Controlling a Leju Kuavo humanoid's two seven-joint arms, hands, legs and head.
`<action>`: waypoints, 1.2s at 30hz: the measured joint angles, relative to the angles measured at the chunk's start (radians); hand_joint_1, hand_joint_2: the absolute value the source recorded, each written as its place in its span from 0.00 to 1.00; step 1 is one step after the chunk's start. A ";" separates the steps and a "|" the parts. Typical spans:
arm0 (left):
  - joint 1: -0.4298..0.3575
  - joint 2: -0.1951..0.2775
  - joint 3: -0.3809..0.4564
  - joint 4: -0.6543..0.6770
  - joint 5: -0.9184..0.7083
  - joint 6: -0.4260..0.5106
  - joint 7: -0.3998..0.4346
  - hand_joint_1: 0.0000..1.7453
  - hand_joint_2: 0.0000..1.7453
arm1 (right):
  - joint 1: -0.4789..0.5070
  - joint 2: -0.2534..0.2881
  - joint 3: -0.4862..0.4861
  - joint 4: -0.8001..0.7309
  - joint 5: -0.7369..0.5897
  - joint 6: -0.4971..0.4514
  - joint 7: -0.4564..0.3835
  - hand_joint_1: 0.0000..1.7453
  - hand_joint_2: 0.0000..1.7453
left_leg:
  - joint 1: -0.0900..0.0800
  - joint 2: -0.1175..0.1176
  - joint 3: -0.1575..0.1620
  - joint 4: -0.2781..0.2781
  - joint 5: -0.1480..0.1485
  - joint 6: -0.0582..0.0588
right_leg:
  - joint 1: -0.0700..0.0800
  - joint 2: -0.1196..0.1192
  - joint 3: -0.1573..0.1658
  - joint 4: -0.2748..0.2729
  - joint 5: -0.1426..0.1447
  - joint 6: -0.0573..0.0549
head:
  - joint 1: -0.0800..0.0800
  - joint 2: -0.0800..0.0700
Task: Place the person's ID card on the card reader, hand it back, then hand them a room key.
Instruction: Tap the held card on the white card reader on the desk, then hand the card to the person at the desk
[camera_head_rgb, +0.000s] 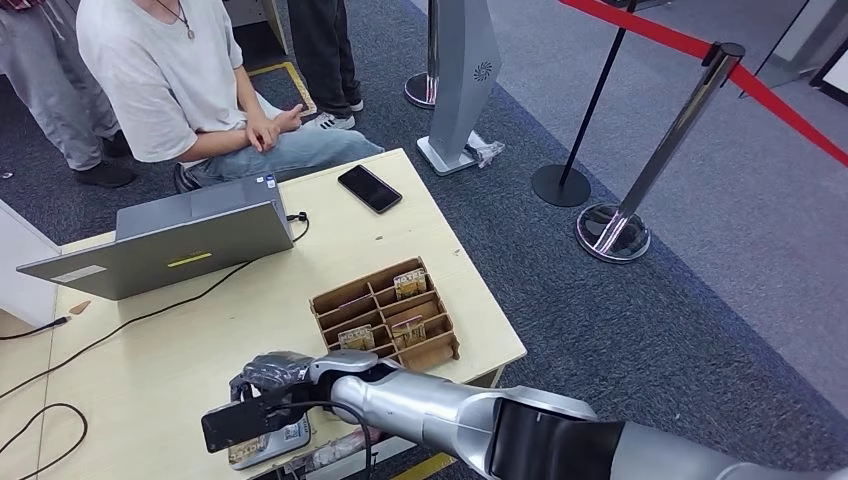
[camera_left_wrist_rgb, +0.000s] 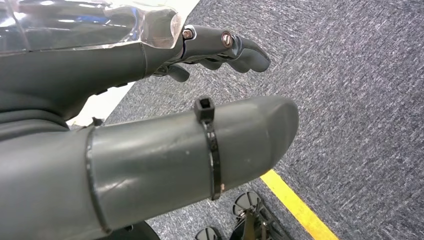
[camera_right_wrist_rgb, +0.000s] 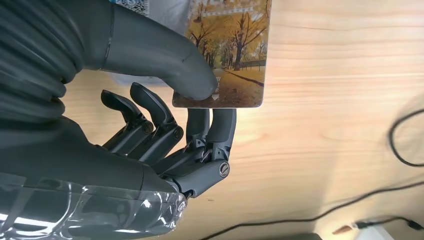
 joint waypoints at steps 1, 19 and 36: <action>0.000 0.000 0.000 0.000 0.000 0.000 0.000 0.00 0.00 | -0.001 0.001 0.005 0.006 0.008 -0.004 0.005 1.00 1.00 | 0.000 0.000 0.000 0.000 0.000 0.000 | 0.000 0.000 0.000 0.000 0.000 0.000 | 0.000 0.000; 0.000 0.000 0.007 0.003 0.001 0.003 0.010 0.00 0.00 | -0.024 0.015 0.094 0.062 0.179 -0.107 0.116 1.00 1.00 | 0.000 0.000 0.000 0.000 0.000 0.000 | 0.000 0.000 0.000 0.000 0.000 0.000 | 0.000 0.000; 0.003 0.000 0.020 0.006 -0.001 -0.002 -0.020 0.00 0.00 | -0.014 0.016 0.133 0.083 0.299 -0.198 0.185 1.00 1.00 | 0.000 0.000 0.000 0.000 0.000 0.000 | 0.000 0.000 0.000 0.000 0.000 0.000 | 0.000 0.000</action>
